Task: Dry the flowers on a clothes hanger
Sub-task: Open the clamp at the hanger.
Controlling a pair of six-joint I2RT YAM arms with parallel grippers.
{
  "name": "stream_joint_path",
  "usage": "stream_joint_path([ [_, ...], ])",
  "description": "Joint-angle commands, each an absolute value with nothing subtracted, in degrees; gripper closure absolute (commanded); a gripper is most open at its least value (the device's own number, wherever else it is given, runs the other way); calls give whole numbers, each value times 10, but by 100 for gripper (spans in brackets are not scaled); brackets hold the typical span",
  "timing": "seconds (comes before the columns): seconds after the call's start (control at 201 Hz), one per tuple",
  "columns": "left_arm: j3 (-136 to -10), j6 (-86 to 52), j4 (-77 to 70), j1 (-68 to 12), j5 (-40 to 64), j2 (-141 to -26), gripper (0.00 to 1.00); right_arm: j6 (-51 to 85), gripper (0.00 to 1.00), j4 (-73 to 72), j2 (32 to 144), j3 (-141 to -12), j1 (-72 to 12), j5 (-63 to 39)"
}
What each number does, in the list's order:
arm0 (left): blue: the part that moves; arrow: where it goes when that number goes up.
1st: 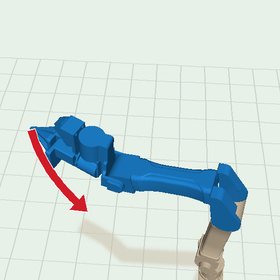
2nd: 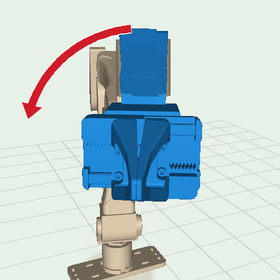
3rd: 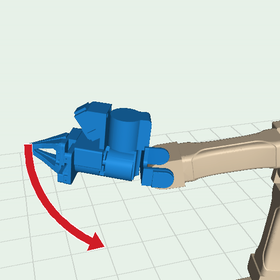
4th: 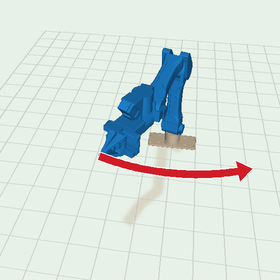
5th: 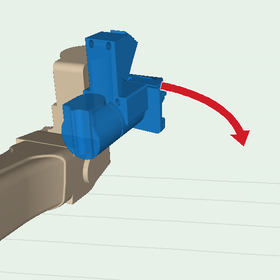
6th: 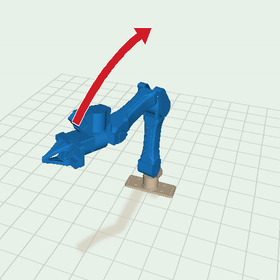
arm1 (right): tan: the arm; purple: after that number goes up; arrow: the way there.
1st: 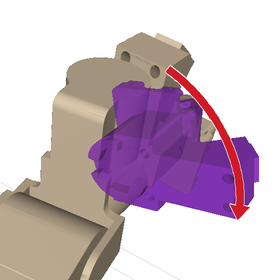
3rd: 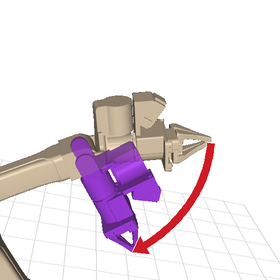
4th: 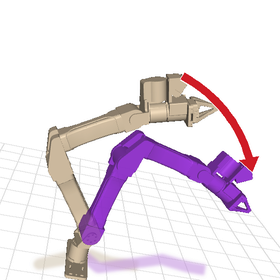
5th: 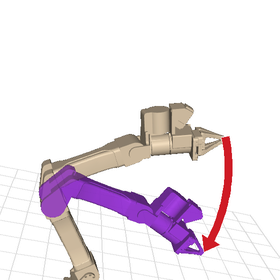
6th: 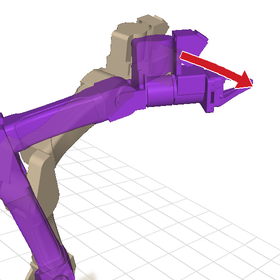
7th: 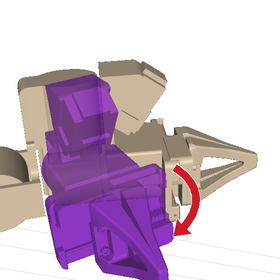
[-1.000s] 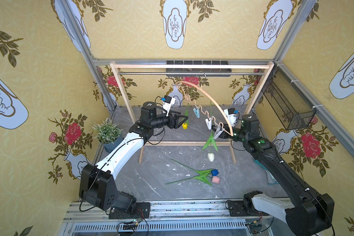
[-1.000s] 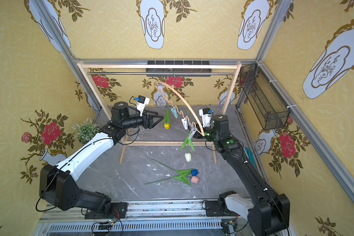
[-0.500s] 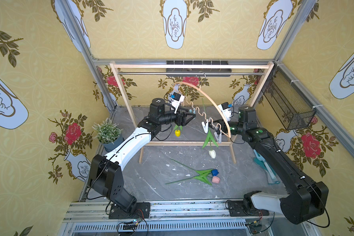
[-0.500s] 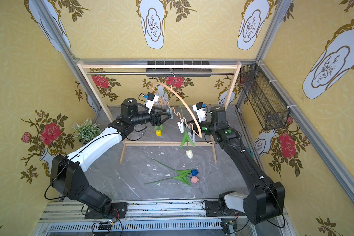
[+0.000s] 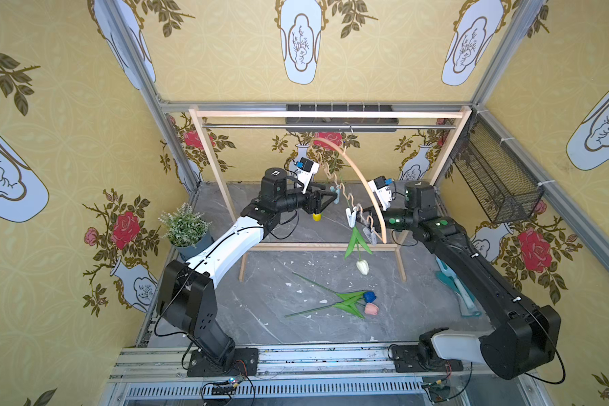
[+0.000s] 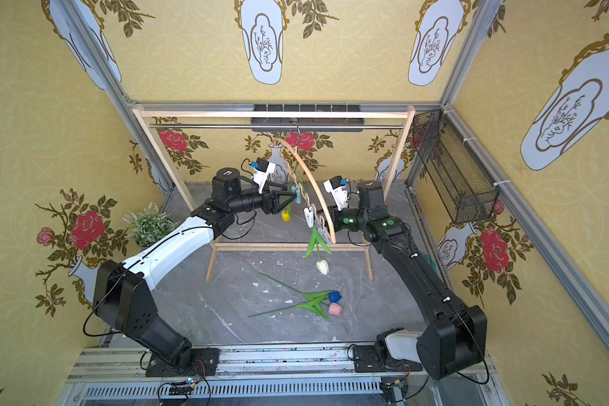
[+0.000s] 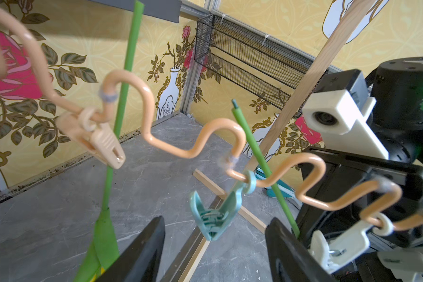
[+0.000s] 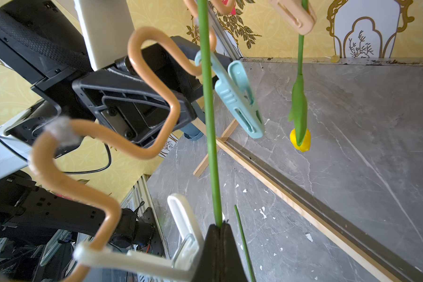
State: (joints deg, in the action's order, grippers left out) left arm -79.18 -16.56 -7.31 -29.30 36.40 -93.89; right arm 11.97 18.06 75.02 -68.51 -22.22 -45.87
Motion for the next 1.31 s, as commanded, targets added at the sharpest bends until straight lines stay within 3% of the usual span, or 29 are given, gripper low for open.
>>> stream_joint_path([
  [0.0,-799,-162,-93,-293,375,-948,30,112,100,176,754,-694,-227,-465],
  [0.533,-816,-156,-94,-293,398,-969,30,107,100,189,764,-708,-232,-472],
  [1.304,-826,-151,-94,-290,407,-987,48,108,100,193,768,-712,-251,-465],
])
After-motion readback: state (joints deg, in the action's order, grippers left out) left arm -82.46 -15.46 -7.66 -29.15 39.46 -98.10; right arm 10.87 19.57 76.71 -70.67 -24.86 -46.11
